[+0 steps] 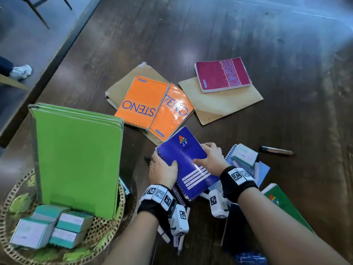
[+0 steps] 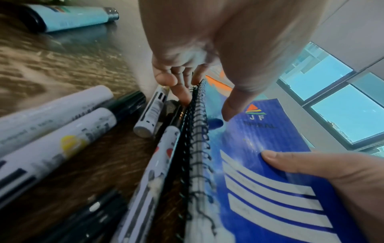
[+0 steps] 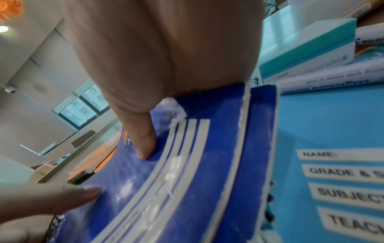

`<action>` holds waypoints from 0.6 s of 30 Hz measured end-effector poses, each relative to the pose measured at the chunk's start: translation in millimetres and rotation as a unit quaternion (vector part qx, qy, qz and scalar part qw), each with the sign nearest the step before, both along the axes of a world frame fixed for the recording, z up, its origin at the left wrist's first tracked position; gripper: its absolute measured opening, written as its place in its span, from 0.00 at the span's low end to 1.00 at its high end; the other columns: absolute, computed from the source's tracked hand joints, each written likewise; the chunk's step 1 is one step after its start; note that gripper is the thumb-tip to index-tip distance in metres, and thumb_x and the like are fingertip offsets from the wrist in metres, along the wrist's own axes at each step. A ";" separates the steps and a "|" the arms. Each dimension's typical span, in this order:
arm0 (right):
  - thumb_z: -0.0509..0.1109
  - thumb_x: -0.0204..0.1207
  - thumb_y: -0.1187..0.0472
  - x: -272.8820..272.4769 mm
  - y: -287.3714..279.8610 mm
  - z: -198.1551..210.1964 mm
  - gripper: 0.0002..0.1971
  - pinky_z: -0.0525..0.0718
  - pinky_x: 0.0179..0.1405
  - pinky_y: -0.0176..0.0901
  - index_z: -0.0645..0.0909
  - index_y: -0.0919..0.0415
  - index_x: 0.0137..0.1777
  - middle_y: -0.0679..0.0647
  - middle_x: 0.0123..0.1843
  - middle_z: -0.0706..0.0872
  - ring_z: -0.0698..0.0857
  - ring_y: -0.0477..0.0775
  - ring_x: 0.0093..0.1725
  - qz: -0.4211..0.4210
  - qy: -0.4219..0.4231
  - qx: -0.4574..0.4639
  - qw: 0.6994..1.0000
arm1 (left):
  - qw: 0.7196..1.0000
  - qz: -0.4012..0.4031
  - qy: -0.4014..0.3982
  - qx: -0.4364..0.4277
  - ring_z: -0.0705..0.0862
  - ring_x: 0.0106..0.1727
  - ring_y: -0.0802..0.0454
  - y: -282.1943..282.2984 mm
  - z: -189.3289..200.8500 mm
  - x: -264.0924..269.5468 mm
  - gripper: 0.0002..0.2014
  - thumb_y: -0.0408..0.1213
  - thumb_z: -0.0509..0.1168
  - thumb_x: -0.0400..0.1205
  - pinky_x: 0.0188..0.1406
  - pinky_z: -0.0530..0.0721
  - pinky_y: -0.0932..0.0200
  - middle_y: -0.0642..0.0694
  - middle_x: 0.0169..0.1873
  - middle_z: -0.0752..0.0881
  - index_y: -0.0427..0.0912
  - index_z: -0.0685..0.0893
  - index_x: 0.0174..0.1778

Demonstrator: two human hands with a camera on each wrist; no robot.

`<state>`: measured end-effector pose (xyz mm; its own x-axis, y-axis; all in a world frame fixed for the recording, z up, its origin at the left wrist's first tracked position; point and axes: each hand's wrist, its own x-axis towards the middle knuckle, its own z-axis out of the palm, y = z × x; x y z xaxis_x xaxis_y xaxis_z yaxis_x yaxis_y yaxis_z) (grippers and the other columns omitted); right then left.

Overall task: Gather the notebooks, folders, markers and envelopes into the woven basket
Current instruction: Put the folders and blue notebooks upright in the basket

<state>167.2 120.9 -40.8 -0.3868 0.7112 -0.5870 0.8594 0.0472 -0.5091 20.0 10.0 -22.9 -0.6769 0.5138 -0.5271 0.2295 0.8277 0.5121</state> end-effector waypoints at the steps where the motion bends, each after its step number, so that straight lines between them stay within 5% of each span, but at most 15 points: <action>1: 0.75 0.77 0.47 -0.3 -2.9 -1.0 0.30 0.69 0.77 0.58 0.72 0.44 0.79 0.52 0.76 0.68 0.66 0.58 0.76 -0.006 -0.003 0.003 1.000 | 1.000 0.007 -0.004 0.006 0.81 0.66 0.38 1.2 -2.0 -0.8 0.33 0.48 0.72 0.78 0.61 0.79 0.46 0.40 0.67 0.80 0.43 0.66 0.75; 4: 0.75 0.77 0.48 1.2 -6.3 -4.4 0.36 0.74 0.75 0.60 0.64 0.36 0.82 0.54 0.71 0.69 0.67 0.57 0.74 -0.048 0.022 -0.014 0.998 | 0.999 0.034 -0.027 0.013 0.80 0.67 0.39 5.7 -9.2 -2.2 0.37 0.49 0.74 0.76 0.63 0.80 0.44 0.40 0.67 0.79 0.41 0.66 0.76; 7: 0.76 0.76 0.48 1.9 -6.5 -9.9 0.43 0.75 0.75 0.59 0.56 0.36 0.86 0.55 0.71 0.67 0.68 0.56 0.74 -0.104 0.039 -0.045 0.993 | 0.999 0.010 -0.031 0.025 0.81 0.64 0.41 10.4 -11.7 -2.5 0.28 0.51 0.73 0.77 0.60 0.79 0.49 0.41 0.62 0.78 0.39 0.77 0.67; 10: 0.77 0.76 0.46 6.0 -9.1 -5.7 0.35 0.85 0.67 0.59 0.67 0.43 0.81 0.54 0.69 0.68 0.78 0.54 0.69 -0.193 0.134 -0.099 0.967 | 0.994 -0.022 -0.045 0.097 0.81 0.61 0.45 17.4 -8.9 0.5 0.22 0.48 0.71 0.80 0.57 0.77 0.55 0.43 0.60 0.78 0.41 0.78 0.65; 12: 0.77 0.77 0.47 10.9 -11.1 -0.7 0.25 0.89 0.61 0.57 0.73 0.43 0.71 0.54 0.66 0.70 0.83 0.52 0.63 -0.224 0.177 -0.106 0.953 | 0.983 -0.012 -0.087 0.159 0.84 0.59 0.46 22.0 -7.2 2.5 0.19 0.44 0.70 0.81 0.58 0.82 0.50 0.45 0.59 0.82 0.44 0.77 0.65; 18: 0.80 0.75 0.51 41.1 -11.5 11.8 0.31 0.92 0.54 0.55 0.70 0.53 0.74 0.58 0.69 0.80 0.89 0.54 0.61 -0.313 0.310 -0.137 0.887 | 0.946 -0.057 -0.185 0.258 0.89 0.53 0.51 39.1 15.5 8.4 0.15 0.40 0.69 0.84 0.52 0.90 0.42 0.52 0.55 0.87 0.50 0.76 0.64</action>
